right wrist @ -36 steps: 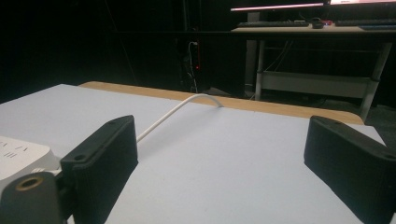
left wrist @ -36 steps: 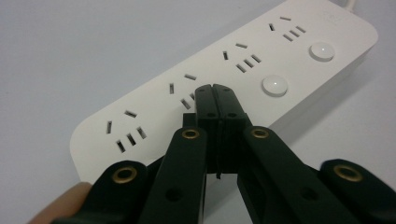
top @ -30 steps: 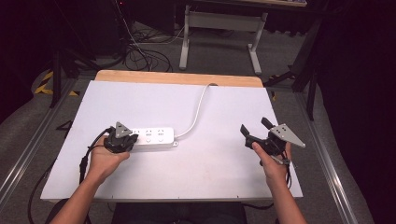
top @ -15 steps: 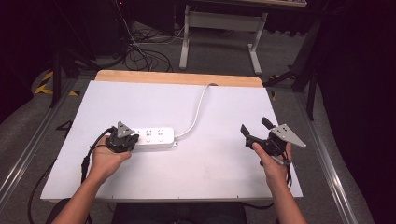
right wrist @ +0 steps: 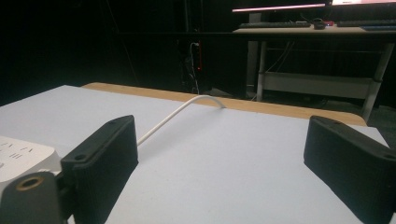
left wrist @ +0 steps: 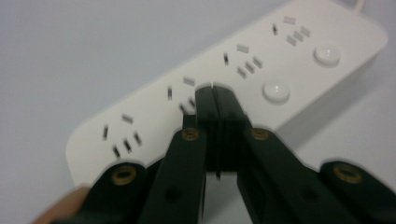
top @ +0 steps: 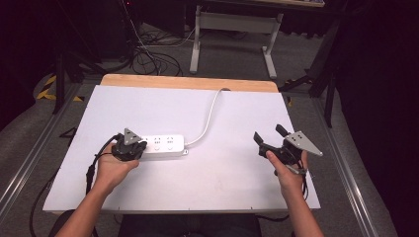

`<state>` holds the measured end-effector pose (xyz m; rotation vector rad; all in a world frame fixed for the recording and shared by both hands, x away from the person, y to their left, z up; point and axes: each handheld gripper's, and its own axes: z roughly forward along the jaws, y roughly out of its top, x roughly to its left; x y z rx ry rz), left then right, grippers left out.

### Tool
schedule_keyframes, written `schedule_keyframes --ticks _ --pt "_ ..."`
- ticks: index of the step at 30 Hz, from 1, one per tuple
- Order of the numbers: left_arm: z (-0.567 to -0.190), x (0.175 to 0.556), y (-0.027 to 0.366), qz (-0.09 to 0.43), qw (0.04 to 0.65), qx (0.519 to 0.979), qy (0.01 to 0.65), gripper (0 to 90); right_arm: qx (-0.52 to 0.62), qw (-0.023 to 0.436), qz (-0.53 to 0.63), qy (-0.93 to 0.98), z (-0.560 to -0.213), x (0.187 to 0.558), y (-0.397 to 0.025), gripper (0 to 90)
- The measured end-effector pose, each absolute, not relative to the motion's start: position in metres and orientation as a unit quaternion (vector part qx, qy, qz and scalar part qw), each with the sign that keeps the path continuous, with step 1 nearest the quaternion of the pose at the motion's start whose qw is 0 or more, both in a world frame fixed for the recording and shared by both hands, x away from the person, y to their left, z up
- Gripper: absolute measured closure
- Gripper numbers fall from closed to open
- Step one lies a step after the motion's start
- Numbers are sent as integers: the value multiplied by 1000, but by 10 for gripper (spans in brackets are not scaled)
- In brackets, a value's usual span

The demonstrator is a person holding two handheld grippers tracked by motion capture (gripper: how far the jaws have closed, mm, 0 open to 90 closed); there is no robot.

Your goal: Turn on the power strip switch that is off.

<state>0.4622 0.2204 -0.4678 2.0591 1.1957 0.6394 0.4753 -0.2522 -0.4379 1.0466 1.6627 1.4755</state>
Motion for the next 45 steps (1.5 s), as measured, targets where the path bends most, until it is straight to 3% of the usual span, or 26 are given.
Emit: schedule_keyframes --ticks 19,33,38,45 --pt "-468 461 227 238 363 777 457 865 403 334 564 639 -439 475 -250 105" --pt "-447 446 254 275 483 679 479 813 401 335 566 638 -438 475 -249 105" --pt "-441 439 260 314 508 638 486 594 399 335 564 641 -438 475 -248 105" --pt "-438 436 260 346 514 618 485 463 399 334 564 641 -438 475 -248 105"
